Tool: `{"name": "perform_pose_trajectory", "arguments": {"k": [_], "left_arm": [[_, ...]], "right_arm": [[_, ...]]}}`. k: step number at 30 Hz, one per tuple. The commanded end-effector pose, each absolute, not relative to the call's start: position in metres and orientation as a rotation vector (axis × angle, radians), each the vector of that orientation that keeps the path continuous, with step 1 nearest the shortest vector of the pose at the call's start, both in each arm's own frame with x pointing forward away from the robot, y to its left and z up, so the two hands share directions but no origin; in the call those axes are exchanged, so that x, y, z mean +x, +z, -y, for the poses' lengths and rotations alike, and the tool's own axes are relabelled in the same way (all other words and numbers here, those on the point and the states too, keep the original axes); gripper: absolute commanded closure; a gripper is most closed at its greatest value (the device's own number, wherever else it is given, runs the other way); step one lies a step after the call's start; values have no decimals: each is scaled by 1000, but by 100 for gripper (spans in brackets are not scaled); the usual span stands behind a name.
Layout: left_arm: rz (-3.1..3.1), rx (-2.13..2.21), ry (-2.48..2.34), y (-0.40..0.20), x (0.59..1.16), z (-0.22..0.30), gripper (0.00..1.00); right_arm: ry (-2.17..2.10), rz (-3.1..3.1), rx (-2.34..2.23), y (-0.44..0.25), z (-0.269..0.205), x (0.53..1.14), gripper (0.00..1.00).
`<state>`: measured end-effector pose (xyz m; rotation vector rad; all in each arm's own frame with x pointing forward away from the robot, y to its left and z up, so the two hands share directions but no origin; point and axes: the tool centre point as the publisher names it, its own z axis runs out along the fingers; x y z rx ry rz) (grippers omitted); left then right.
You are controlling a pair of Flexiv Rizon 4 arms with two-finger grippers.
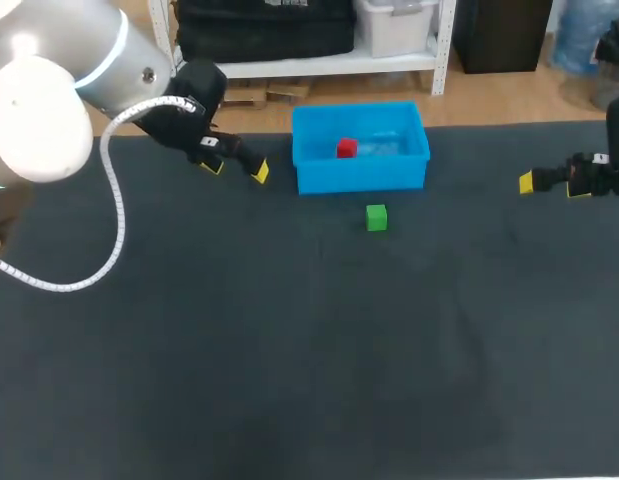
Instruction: Use the left arm to pick the red cube and place it into the blue plastic box first, then use the right arm to grasp the green cube and put it into the same blue plastic box after the first action is fully finished.
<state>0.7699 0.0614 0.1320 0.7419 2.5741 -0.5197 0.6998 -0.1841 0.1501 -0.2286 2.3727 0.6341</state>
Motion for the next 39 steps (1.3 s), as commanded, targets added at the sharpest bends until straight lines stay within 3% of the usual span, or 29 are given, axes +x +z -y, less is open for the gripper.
{"name": "perform_pose_trajectory", "arguments": {"k": [1, 39], "left_arm": [[-2572, 741, -520, 133, 769, -62, 0], [-2572, 741, -520, 133, 769, -62, 0]], "right_arm": [[635, -2373, -230, 150, 184, 700, 0], [555, -2443, -304, 142, 195, 705, 0]]}}
